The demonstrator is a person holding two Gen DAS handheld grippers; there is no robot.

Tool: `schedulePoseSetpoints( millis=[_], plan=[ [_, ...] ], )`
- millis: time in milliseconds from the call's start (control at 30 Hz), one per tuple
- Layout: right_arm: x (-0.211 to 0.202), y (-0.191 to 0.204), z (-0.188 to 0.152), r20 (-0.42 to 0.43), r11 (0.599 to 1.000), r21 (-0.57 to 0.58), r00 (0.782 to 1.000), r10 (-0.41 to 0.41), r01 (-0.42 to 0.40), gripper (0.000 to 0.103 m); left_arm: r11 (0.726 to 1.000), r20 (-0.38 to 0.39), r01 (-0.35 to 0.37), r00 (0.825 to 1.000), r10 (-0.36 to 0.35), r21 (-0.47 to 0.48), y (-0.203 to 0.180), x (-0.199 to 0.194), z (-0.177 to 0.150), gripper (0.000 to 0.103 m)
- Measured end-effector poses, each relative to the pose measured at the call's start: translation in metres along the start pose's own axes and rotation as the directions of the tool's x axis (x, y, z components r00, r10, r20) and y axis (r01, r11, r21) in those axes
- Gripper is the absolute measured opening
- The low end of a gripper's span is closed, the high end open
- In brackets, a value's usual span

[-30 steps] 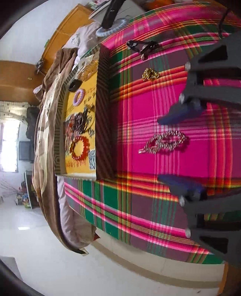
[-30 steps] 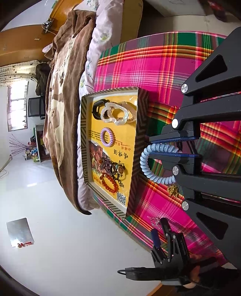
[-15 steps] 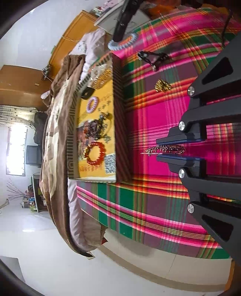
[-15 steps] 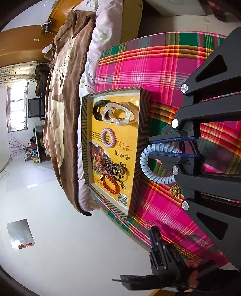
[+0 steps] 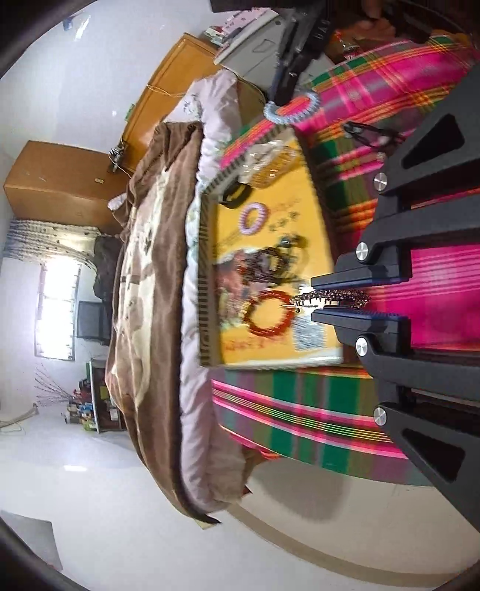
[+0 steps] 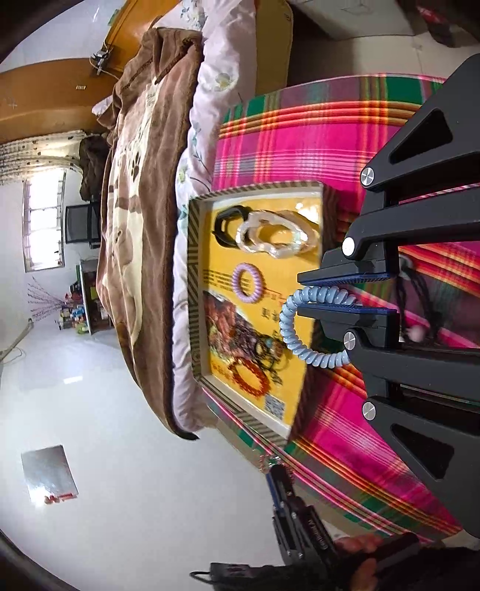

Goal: Organize jewelry
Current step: 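Carry the silver clip in the left tool and blue coil in the right tool to the tray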

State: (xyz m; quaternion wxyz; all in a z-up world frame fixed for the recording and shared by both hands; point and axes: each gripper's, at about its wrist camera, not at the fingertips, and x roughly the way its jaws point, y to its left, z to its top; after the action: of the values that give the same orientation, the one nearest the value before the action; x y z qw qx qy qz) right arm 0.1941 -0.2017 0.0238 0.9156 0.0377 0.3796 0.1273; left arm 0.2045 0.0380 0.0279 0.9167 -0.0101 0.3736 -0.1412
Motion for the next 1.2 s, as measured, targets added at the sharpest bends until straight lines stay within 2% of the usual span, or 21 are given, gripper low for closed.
schedulePoseSetpoints(
  millis=[167,267,533,867,1200],
  plan=[
    [0.025,-0.002,0.010,-0.029,0.999,0.033,0.999,-0.021,0.022,0.010,1.000,0.006,0.030,1.000,-0.030,0.009,0.001,0.022,0.029,0.010],
    [0.042,-0.006,0.013,-0.051,0.998,0.059,0.998,-0.022,0.026,0.010,0.998,-0.005,0.067,0.998,-0.067,-0.020,0.004,0.044,0.044,0.010],
    [0.085,-0.011,0.012,-0.116,0.997,0.069,0.993,-0.028,0.036,0.010,0.991,-0.045,0.127,0.991,-0.129,-0.046,0.001,0.100,0.070,0.010],
    [0.102,-0.011,0.011,-0.130,0.997,0.039,0.990,-0.056,0.062,0.010,0.988,-0.110,0.141,0.983,-0.148,-0.067,-0.010,0.158,0.077,0.010],
    [0.109,-0.012,0.007,-0.141,0.996,0.043,0.988,-0.068,0.075,0.010,0.989,-0.138,0.130,0.981,-0.138,-0.069,-0.013,0.178,0.077,0.011]
  ],
)
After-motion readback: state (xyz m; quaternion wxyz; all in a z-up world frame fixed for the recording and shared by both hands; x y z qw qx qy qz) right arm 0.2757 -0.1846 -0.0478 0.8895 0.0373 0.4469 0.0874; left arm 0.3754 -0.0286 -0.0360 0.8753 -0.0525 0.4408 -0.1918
